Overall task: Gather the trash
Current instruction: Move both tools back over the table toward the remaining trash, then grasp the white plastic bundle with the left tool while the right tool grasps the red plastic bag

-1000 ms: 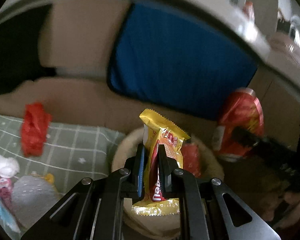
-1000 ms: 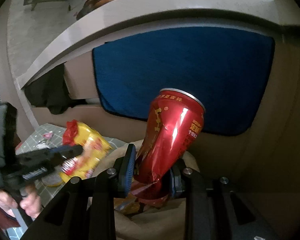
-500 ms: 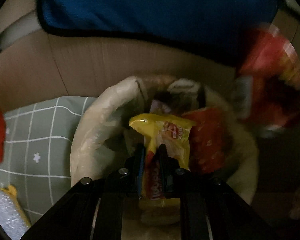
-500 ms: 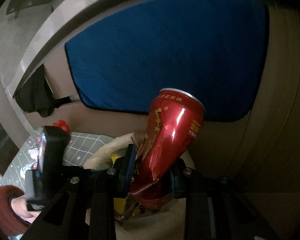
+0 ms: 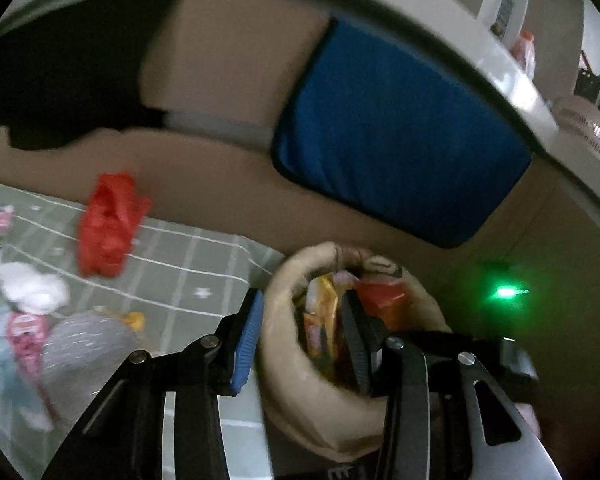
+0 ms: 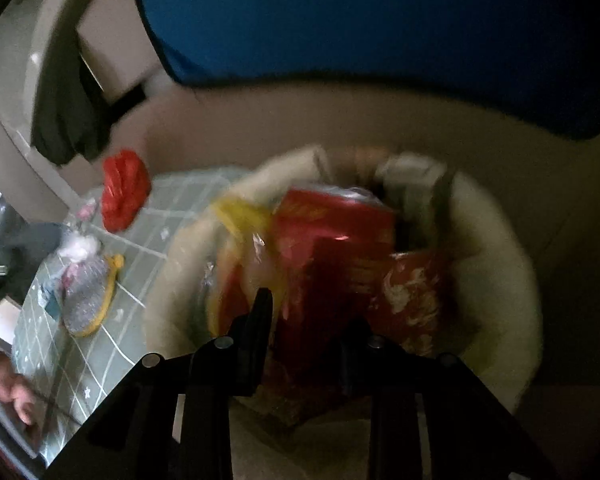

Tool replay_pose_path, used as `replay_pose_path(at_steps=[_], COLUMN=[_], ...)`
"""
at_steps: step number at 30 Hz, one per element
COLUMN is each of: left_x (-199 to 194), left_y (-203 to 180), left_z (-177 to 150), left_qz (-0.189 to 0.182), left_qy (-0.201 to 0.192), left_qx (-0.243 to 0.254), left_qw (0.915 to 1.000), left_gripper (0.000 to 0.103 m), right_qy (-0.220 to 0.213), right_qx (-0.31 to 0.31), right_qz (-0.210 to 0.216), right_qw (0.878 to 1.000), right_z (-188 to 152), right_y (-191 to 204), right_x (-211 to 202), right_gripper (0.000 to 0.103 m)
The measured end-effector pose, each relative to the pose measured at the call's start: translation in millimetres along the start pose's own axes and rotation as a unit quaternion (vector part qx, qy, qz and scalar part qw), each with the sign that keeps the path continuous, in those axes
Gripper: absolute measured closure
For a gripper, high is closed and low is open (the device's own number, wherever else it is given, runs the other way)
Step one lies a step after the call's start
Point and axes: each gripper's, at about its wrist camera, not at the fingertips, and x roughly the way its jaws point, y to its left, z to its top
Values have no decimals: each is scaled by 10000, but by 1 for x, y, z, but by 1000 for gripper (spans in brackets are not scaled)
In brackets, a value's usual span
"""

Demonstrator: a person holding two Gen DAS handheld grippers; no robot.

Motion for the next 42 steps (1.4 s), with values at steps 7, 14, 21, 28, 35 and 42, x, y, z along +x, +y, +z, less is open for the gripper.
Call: replay_pose_path(at_steps=[7, 14, 21, 28, 35, 42], left_x=[-56, -81, -117, -159, -194, -215], left_y=[19, 38, 45, 68, 114, 177], left_z=[-11, -20, -24, -28, -34, -44], left_qz=[392, 531, 712, 1038, 1364, 1774], left_qy=[-473, -515, -773, -1107, -1312, -1430], left_qx=[202, -27, 6, -120, -578, -1275], left_qw=[9979, 9973, 9945, 9883, 9802, 9653], left_gripper=[61, 61, 61, 61, 61, 61], right_qy=[-653, -1072, -1663, -2180, -2259, -2229], right_qx=[109, 119, -435, -981, -1390, -1966], right_qz=[-236, -330, -383, -374, -372, -684], right_qw=[9975, 9936, 9844, 9703, 9635, 9524], right_z=[-9, -13, -15, -12, -16, -27], right_y=[8, 22, 69, 134, 191, 229], right_x=[-30, -69, -120, -149, -137, -112], right_gripper=[49, 40, 40, 40, 40, 40])
